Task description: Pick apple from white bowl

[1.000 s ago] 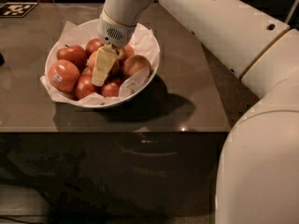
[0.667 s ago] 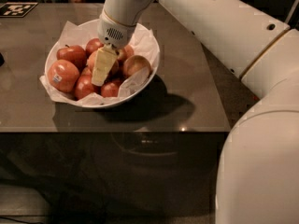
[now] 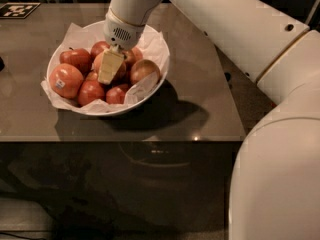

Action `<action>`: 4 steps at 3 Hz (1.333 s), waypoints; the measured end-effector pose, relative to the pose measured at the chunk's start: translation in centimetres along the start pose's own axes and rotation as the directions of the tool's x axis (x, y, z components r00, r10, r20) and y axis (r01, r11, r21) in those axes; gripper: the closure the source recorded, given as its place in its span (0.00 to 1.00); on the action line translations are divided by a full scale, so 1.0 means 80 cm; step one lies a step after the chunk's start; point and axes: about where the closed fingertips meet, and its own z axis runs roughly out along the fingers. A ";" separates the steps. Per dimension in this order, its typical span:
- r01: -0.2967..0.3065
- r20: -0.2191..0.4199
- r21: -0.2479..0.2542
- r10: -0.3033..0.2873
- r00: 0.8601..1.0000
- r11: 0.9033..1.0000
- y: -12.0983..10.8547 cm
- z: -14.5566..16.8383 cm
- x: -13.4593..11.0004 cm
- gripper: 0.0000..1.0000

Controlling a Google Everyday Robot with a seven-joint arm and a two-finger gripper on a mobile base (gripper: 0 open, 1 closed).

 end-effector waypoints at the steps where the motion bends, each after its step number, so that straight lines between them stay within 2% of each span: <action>1: 0.018 0.012 0.029 -0.019 1.000 0.999 0.009 -0.024 -0.017 1.00; 2: 0.010 0.023 0.015 -0.010 1.000 1.000 0.008 -0.021 -0.017 1.00; 3: -0.012 0.062 -0.004 0.013 0.998 1.000 0.000 -0.017 -0.011 1.00; 4: -0.007 0.087 0.027 0.004 0.996 1.000 -0.010 -0.055 -0.018 1.00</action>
Offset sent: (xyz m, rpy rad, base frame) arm -0.0121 0.0046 0.0376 0.0150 -0.0488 0.0081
